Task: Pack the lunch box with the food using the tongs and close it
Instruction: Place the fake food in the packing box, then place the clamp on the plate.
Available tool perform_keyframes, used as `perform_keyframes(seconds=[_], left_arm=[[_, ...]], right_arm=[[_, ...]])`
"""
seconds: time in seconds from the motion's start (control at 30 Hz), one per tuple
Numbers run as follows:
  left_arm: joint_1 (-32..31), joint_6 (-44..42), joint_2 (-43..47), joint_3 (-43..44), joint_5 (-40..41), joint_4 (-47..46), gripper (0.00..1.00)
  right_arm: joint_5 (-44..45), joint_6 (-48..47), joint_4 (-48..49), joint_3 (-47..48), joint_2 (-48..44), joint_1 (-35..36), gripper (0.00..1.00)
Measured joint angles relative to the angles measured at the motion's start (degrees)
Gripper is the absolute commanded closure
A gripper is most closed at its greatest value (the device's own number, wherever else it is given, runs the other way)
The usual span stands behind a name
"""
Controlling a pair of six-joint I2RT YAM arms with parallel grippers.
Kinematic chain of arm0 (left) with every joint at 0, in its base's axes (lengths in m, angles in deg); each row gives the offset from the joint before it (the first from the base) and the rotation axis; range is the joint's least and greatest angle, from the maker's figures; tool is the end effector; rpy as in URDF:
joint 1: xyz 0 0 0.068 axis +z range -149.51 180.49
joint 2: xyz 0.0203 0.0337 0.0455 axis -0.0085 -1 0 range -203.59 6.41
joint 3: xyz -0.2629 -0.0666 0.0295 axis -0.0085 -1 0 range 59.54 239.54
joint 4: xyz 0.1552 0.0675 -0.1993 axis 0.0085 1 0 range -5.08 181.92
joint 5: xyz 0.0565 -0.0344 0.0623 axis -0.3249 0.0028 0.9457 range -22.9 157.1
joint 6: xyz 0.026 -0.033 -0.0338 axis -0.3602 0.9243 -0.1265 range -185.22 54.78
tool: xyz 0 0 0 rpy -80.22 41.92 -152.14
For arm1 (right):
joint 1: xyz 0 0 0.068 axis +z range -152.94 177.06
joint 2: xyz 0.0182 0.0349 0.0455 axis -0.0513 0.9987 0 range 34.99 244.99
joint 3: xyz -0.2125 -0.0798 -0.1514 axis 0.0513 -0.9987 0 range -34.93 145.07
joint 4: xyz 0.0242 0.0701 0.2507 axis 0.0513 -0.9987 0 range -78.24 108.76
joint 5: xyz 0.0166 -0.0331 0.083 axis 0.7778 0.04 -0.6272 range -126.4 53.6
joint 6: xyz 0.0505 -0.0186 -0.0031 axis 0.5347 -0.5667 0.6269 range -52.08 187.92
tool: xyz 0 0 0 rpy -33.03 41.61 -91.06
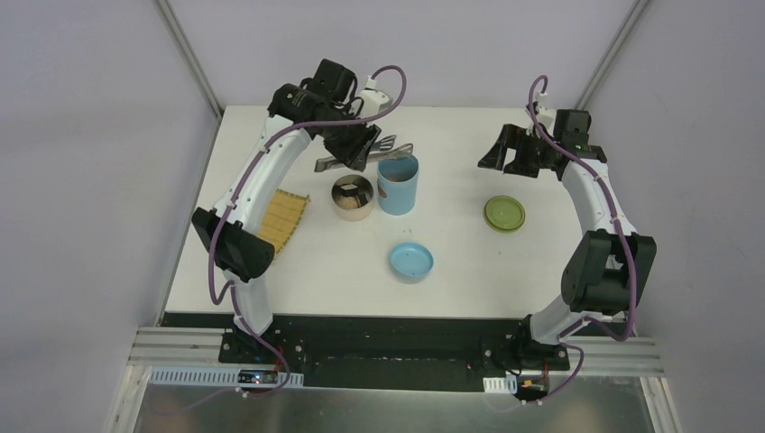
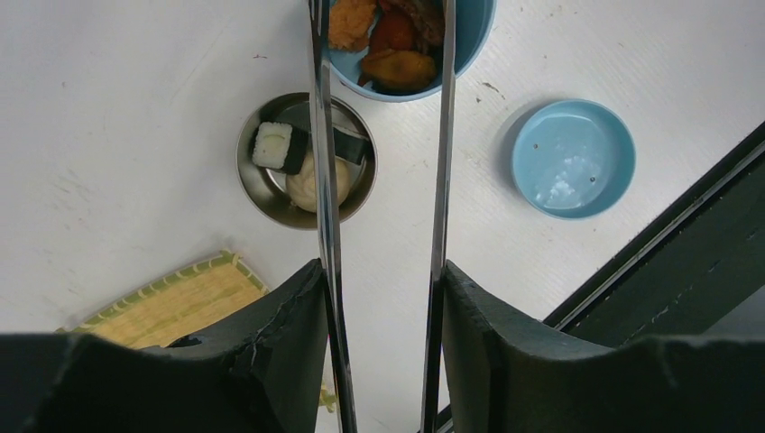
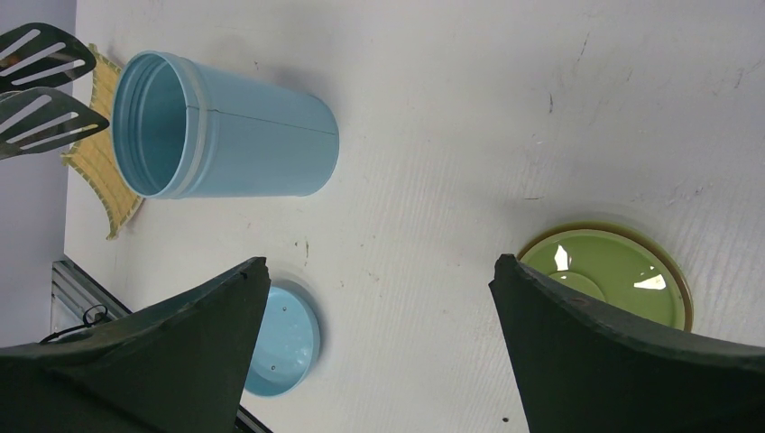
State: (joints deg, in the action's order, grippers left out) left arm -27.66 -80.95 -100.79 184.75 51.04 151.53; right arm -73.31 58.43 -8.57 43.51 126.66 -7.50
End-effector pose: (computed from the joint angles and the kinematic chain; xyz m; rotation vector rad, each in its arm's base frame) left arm 0.3340 -0.1899 0.4173 1.0229 2.1952 -0.4378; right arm 0.3583 -0.0072 0.3131 -0.4227 2.1349 0.5914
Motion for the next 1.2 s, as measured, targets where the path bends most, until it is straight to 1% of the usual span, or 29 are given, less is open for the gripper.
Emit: perform_keyframes(seconds=[0.1, 0.2, 0.33, 0.53, 0.57, 0.67, 0.8, 0.87, 0.97, 1.2], left_arm=[[0.3, 1.2, 0.0, 0.0, -0.8, -0.3, 0.56], [2.0, 3.3, 1.1, -1.3, -2.7, -2.3, 0.56], [8.2, 6.2, 5.4, -5.7, -3.7, -4.8, 0.56], [24.4, 7.5, 15.6, -18.6, -4.5, -6.9, 0.55], [28.1, 7.0, 18.2, -22.3, -4.5, -7.5, 0.55], [35.9, 4.8, 23.9, -30.8, -4.3, -7.8, 0.55], [42.9, 0.9, 29.1, -40.6, -3.5, -8.0, 0.54], [44.8, -1.1, 30.6, -45.0, -2.8, -8.1, 0.54], [45.5, -4.0, 31.3, -51.1, -1.3, -9.8, 0.54], [46.8, -8.7, 30.7, -56.3, 1.4, -15.8, 0.52]], right_arm=[[0.0, 0.0, -0.1, 0.1, 0.0, 0.0, 0.02], [0.0, 0.0, -0.2, 0.3, 0.0, 0.0, 0.02], [0.0, 0.0, -0.1, 0.8, 0.0, 0.0, 0.02], [0.0, 0.0, -0.1, 1.0, 0.0, 0.0, 0.02], [0.0, 0.0, -0.1, 1.0, 0.0, 0.0, 0.02], [0.0, 0.0, -0.1, 1.0, 0.0, 0.1, 0.02], [0.0, 0.0, -0.1, 1.0, 0.0, 0.3, 0.02], [0.0, 0.0, -0.1, 1.0, 0.0, 0.5, 0.02], [0.0, 0.0, -0.1, 1.0, 0.0, 1.0, 0.02], [0.0, -0.3, -0.4, 1.0, 0.0, 2.0, 0.02]])
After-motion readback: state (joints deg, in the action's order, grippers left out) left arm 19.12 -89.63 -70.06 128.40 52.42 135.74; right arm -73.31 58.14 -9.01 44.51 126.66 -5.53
